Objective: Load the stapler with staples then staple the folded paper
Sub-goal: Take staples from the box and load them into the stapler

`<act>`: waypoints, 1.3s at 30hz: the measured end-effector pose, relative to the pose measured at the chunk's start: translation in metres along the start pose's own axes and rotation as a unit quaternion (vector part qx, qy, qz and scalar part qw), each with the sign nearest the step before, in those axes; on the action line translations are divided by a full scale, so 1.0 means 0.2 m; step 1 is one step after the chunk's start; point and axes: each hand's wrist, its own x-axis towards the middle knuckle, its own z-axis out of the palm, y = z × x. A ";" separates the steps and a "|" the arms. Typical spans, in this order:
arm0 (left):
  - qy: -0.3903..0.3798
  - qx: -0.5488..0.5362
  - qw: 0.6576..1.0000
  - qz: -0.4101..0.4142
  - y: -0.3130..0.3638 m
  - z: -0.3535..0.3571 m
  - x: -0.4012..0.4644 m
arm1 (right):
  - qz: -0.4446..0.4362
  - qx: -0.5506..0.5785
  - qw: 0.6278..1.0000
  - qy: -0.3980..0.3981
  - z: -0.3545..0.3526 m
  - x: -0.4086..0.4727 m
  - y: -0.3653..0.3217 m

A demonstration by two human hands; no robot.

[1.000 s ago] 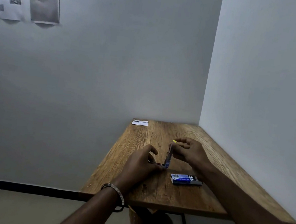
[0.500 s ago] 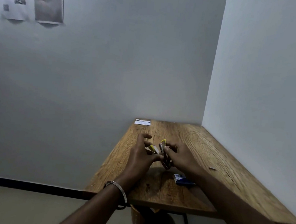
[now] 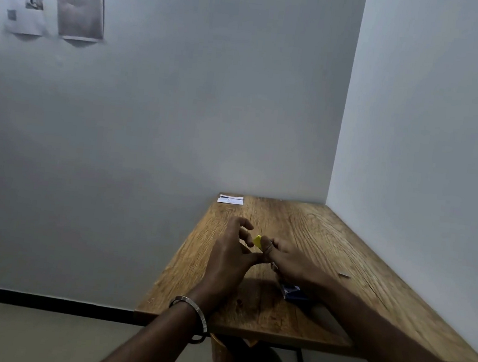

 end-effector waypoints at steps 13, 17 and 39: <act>-0.066 0.135 0.988 -0.045 -0.07 0.03 0.02 | 0.058 0.280 0.950 0.122 -0.17 0.00 0.08; -0.068 0.146 0.986 -0.037 -0.07 0.03 0.02 | 0.081 0.298 0.941 0.136 -0.19 -0.01 0.13; -0.073 0.160 0.984 -0.037 -0.08 0.04 0.02 | 0.071 0.348 0.925 0.136 -0.22 0.02 0.20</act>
